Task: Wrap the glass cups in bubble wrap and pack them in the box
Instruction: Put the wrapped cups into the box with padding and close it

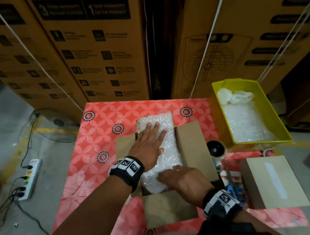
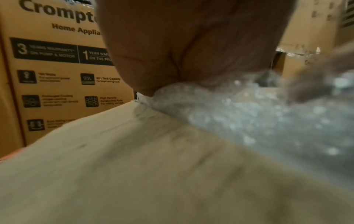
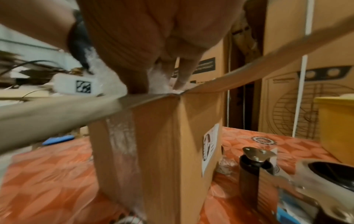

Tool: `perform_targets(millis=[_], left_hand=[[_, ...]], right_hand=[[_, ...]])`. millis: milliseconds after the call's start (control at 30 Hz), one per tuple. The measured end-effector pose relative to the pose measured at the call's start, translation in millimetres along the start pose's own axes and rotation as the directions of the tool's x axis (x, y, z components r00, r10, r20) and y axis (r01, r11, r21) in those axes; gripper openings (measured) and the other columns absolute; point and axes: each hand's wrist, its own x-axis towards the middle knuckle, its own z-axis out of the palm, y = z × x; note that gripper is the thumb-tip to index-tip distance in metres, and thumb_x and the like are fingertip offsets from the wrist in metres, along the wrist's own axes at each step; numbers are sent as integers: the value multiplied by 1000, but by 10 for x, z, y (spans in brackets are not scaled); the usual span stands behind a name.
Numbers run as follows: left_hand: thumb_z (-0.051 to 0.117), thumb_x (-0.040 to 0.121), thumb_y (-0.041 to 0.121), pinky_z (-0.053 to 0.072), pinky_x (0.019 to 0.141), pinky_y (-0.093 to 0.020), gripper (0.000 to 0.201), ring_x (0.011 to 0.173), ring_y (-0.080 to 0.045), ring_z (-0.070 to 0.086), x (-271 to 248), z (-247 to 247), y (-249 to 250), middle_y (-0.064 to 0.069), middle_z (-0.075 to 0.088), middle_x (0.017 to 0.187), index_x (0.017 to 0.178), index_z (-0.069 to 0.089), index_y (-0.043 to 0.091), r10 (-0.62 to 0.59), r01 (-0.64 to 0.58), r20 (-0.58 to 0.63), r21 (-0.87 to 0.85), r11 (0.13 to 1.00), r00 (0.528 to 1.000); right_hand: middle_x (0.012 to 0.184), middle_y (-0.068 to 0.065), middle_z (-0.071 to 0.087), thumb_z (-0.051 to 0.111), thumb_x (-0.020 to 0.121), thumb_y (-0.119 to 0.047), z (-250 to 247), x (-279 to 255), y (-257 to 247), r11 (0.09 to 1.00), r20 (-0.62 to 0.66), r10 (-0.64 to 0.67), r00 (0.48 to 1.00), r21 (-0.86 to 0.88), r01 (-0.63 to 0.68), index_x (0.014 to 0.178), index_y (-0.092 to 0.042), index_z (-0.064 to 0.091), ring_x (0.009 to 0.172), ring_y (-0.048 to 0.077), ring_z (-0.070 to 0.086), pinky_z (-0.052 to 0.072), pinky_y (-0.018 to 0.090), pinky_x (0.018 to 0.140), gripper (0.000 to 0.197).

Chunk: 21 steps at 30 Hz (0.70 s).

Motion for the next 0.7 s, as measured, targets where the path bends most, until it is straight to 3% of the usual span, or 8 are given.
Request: perform_targets(millis=[33, 133, 267, 333, 400, 567, 633, 700], left_hand=[[33, 115, 38, -7, 132, -48, 75, 156, -27, -34, -3, -12, 19, -1, -37, 170, 166, -21, 26, -15, 15, 13, -15, 1000, 1000], [38, 114, 40, 0, 133, -45, 82, 162, -31, -18, -28, -11, 81, -6, -22, 175, 167, -19, 14, -24, 24, 3, -5, 1000, 1000], [38, 114, 40, 25, 124, -42, 72, 151, -30, 26, -100, 31, 127, -13, 21, 169, 168, 5, 6, 34, -35, 14, 98, 995, 999], [38, 113, 43, 25, 125, -43, 73, 153, -30, 26, -82, 2, 110, -12, 23, 170, 168, 6, 8, 1, -2, 50, 37, 999, 999], [42, 110, 49, 24, 127, -46, 78, 155, -30, 24, 5, -57, 92, -12, 23, 171, 168, 10, 9, -31, 30, 77, 14, 999, 997], [43, 102, 67, 28, 121, -51, 77, 147, -34, 28, 213, -193, 156, -13, 33, 157, 155, 43, 11, -95, 85, 168, 68, 994, 981], [40, 103, 69, 28, 120, -52, 76, 146, -33, 27, 236, -181, 166, -13, 31, 155, 150, 49, 10, -98, 84, 181, 86, 993, 979], [39, 105, 66, 30, 120, -53, 77, 149, -34, 26, 234, -157, 182, -15, 30, 160, 154, 44, 8, -98, 83, 187, 86, 993, 977]], right_hand=[[137, -11, 69, 75, 82, -19, 18, -29, -23, 1000, -9, 21, 1000, 23, -20, 130, -36, 69, 111, 14, 71, 59, 27, 88, 52], [154, -17, 54, 51, 95, -14, -52, -23, -51, 986, 155, 126, 980, 93, -141, 148, -44, 52, 130, 21, 61, 54, 37, 100, 62], [144, 3, 61, 45, 103, -32, -275, 135, -115, 988, 334, 125, 934, 49, -149, 150, -35, 51, 124, 33, 61, 44, 38, 85, 48], [145, 8, 59, 42, 104, -38, -243, 188, -116, 986, 384, 136, 913, 35, -162, 150, -31, 52, 124, 36, 61, 44, 38, 88, 47], [152, 10, 53, 38, 103, -42, -188, 183, -100, 984, 428, 142, 893, 39, -175, 153, -28, 47, 128, 40, 57, 47, 44, 99, 53], [169, 11, 32, 35, 111, -38, -153, 92, -101, 984, 437, 130, 890, 51, -169, 165, -27, 29, 145, 44, 41, 35, 54, 119, 56], [167, 10, 36, 37, 110, -37, -149, 74, -91, 983, 427, 128, 895, 64, -171, 163, -29, 32, 142, 44, 44, 38, 55, 117, 54], [152, 7, 53, 43, 106, -35, -184, 58, -87, 982, 365, 122, 923, 92, -166, 154, -32, 46, 128, 41, 56, 51, 50, 101, 48]])
